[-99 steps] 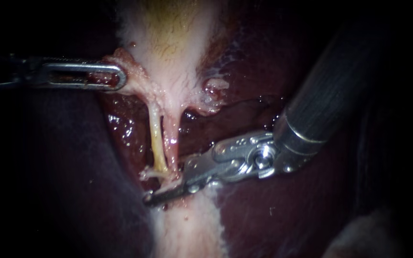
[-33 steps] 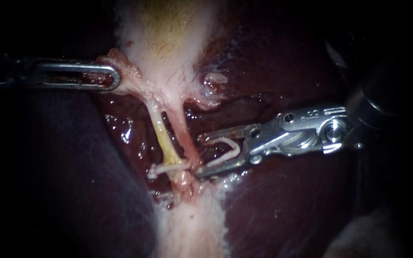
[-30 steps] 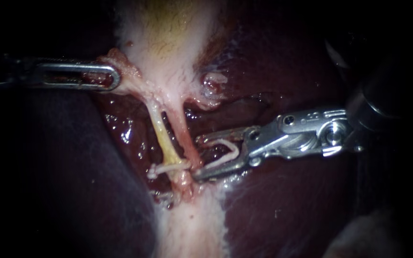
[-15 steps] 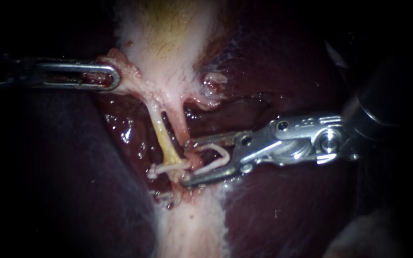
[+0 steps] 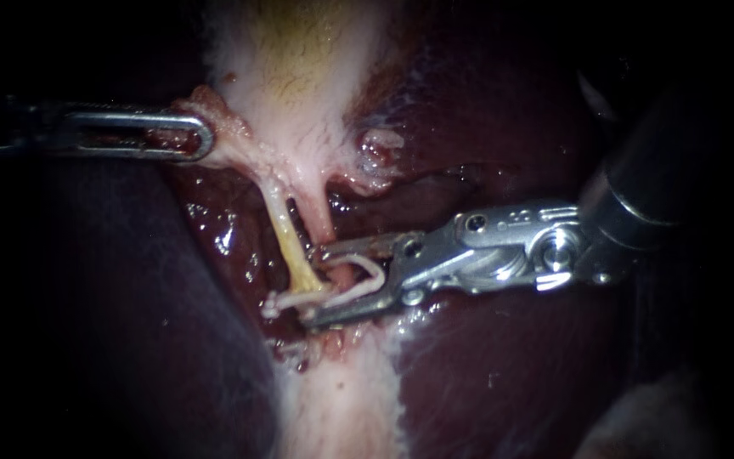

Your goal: Clipping second clip left tube

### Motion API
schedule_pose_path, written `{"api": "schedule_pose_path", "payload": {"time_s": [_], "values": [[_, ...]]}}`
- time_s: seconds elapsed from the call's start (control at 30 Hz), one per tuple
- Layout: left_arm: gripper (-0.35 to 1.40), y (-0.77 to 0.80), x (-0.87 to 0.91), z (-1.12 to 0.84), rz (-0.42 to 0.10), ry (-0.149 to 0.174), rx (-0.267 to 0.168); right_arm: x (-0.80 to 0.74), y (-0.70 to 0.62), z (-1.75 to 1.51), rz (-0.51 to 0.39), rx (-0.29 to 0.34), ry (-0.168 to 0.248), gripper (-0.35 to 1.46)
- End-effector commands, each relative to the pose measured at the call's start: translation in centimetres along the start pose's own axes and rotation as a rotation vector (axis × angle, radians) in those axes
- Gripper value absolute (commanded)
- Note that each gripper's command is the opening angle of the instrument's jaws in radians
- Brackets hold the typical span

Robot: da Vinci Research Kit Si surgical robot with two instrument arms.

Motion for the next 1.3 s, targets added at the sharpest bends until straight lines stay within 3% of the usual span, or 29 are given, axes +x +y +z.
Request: {"api": "schedule_pose_path", "payload": {"time_s": [0.03,0.4,0.53,0.87,1.3], "values": [[-0.35,0.00,0.00,0.00,0.000,0.000,0.000,-0.03,0.02,0.01,-0.001,-0.001,-0.001,0.49],[-0.35,0.00,0.00,0.00,0.000,0.000,0.000,-0.29,0.30,0.15,-0.018,-0.019,-0.040,0.49],[-0.35,0.00,0.00,0.00,0.000,0.000,0.000,-0.29,0.36,0.18,-0.011,-0.022,-0.039,0.49],[-0.35,0.00,0.00,0.00,0.000,0.000,0.000,-0.23,0.39,0.31,-0.002,-0.006,-0.045,0.49],[-0.35,0.00,0.00,0.00,0.000,0.000,0.000,-0.25,0.31,0.59,0.002,0.025,-0.041,0.49]]}}
